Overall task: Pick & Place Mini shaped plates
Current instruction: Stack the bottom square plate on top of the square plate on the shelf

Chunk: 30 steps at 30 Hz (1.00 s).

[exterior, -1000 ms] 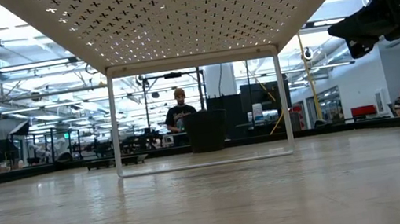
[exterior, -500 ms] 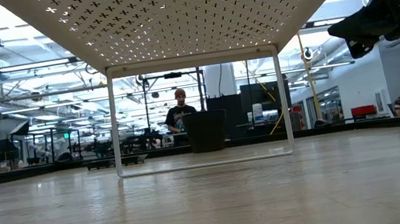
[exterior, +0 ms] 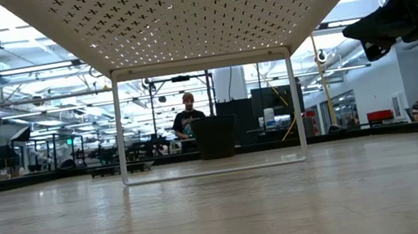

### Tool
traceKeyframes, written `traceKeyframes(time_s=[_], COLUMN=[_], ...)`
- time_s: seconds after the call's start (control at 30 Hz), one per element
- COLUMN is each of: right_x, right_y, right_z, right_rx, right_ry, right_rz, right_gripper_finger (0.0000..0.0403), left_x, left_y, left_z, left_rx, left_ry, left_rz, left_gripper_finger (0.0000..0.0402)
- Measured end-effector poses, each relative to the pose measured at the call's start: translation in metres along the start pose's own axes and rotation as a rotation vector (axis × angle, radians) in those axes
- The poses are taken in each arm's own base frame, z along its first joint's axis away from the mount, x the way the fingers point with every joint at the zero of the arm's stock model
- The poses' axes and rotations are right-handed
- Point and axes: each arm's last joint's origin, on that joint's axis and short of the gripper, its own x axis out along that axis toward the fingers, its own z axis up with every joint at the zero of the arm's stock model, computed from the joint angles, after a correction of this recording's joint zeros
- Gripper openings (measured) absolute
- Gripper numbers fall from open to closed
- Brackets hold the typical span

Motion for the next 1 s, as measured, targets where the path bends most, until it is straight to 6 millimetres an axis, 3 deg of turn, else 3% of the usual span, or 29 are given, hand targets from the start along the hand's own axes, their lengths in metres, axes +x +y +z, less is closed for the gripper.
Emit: traceKeyframes(time_s=[0.13, 0.3, 0.47, 0.77, 1.0], right_x=[0.000, 0.000, 0.000, 0.000, 0.000], right_y=[0.000, 0.000, 0.000, 0.000, 0.000], right_z=[0.000, 0.000, 0.000, 0.000, 0.000], right_rx=[0.000, 0.000, 0.000, 0.000, 0.000], right_ry=[0.000, 0.000, 0.000, 0.000, 0.000], right_rz=[0.000, 0.000, 0.000, 0.000, 0.000], right_gripper_finger=[0.0000, 0.0000, 0.0000, 0.0000, 0.0000], left_x=[0.000, 0.000, 0.001, 0.001, 0.001], left_y=[0.000, 0.002, 0.010, 0.010, 0.009], left_z=[-0.001, -0.004, -0.010, -0.008, -0.006], left_rx=[-0.101, -0.124, -0.185, -0.172, -0.181], left_ry=[0.003, 0.040, 0.106, 0.092, 0.091], left_rz=[0.006, 0.025, 0.088, 0.067, 0.030], left_gripper_finger=[0.0207, 0.0228, 0.0216, 0.0164, 0.0150])
